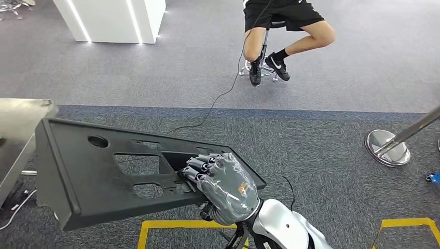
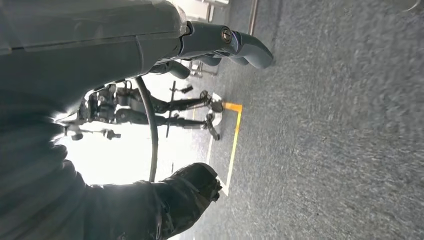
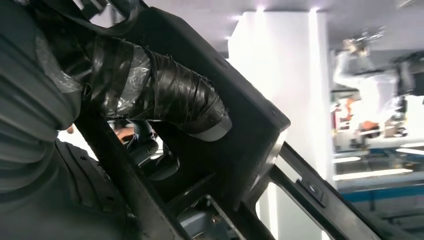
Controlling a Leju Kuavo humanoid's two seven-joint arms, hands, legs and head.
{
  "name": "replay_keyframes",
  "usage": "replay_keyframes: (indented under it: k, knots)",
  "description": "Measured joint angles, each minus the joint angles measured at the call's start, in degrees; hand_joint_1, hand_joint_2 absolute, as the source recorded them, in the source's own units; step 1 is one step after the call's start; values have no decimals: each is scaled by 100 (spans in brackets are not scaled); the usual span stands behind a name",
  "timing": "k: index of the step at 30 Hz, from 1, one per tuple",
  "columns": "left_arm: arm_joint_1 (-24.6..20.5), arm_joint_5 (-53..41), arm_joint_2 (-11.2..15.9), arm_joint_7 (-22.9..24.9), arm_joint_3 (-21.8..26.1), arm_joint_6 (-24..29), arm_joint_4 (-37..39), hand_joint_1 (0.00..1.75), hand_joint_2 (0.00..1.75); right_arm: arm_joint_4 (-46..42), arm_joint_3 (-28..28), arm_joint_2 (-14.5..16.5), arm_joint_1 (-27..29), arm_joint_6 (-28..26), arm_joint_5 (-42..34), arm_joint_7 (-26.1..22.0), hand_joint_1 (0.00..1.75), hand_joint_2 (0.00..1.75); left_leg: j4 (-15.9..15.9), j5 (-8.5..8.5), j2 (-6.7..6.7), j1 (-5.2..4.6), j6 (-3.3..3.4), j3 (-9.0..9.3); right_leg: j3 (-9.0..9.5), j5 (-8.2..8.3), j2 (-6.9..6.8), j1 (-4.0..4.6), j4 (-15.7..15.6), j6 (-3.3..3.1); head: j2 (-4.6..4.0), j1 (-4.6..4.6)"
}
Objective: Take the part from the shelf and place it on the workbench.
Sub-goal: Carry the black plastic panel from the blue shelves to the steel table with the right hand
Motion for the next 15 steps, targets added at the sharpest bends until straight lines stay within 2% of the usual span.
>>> replay_keyframes:
  k: [1,2,4,5,6,7,8,9,10,12,13,14,15]
  knots:
    - [4,0,2,1,1,-1,0,0,175,10,4,-1,9,0,0,4,175,175,1,10,-80,-7,-4,-6,20,112,20,3,-58,-22,0,-1]
    - [7,0,3,1,1,-1,0,0,175,16,7,-2,13,0,0,8,175,175,1,22,-161,-11,-12,-7,148,313,60,11,-339,-56,0,0]
    - [4,0,0,0,-1,-2,1,0,175,21,9,-2,12,0,0,10,175,175,5,51,-312,-11,-42,-17,517,698,293,34,-1136,-136,0,-2]
    - [2,0,-2,-1,-1,-3,1,0,175,21,9,-2,10,-1,0,10,175,175,7,70,-380,-7,-67,-34,637,800,390,49,-1415,-165,0,1]
    - [5,0,-3,-1,-1,-4,2,0,175,22,9,-2,8,-1,0,10,175,175,6,90,-440,2,-97,-55,694,838,449,64,-1560,-183,0,0]
    - [12,0,-4,0,-1,-5,2,0,175,22,9,-2,6,-1,0,10,175,175,-7,113,-502,11,-134,-73,697,839,428,80,-1589,-196,0,1]
    - [23,0,-3,0,0,-6,2,0,175,22,9,1,2,-1,0,10,175,175,-20,134,-546,18,-170,-95,700,870,352,75,-1620,-217,0,3]
    - [31,0,-1,0,1,-7,1,0,175,23,10,8,-2,-1,0,10,175,175,0,127,-485,16,-192,-120,711,904,275,66,-1665,-240,0,1]
    - [35,0,1,0,1,-7,1,0,175,23,10,14,-7,-1,1,10,175,175,92,58,-350,5,-207,-173,721,942,193,53,-1713,-274,0,-3]
    - [21,0,7,-8,-1,-7,1,0,175,25,12,22,-4,-2,8,10,175,175,599,-273,9,-7,-223,-405,717,990,16,45,-1775,-316,0,-15]
    - [14,0,10,-15,-1,-6,1,0,175,28,14,21,10,-3,22,14,175,175,963,-479,104,-4,-243,-565,701,995,-71,51,-1776,-328,0,-20]
    - [13,0,16,-26,-2,-4,0,0,175,32,18,21,29,-6,44,24,175,175,1291,-627,140,4,-268,-702,684,995,-167,56,-1772,-329,0,-20]
    - [18,0,24,-42,-2,-3,0,0,175,36,23,20,50,-9,76,36,175,175,1475,-681,160,12,-294,-762,670,995,-262,57,-1766,-327,0,-21]
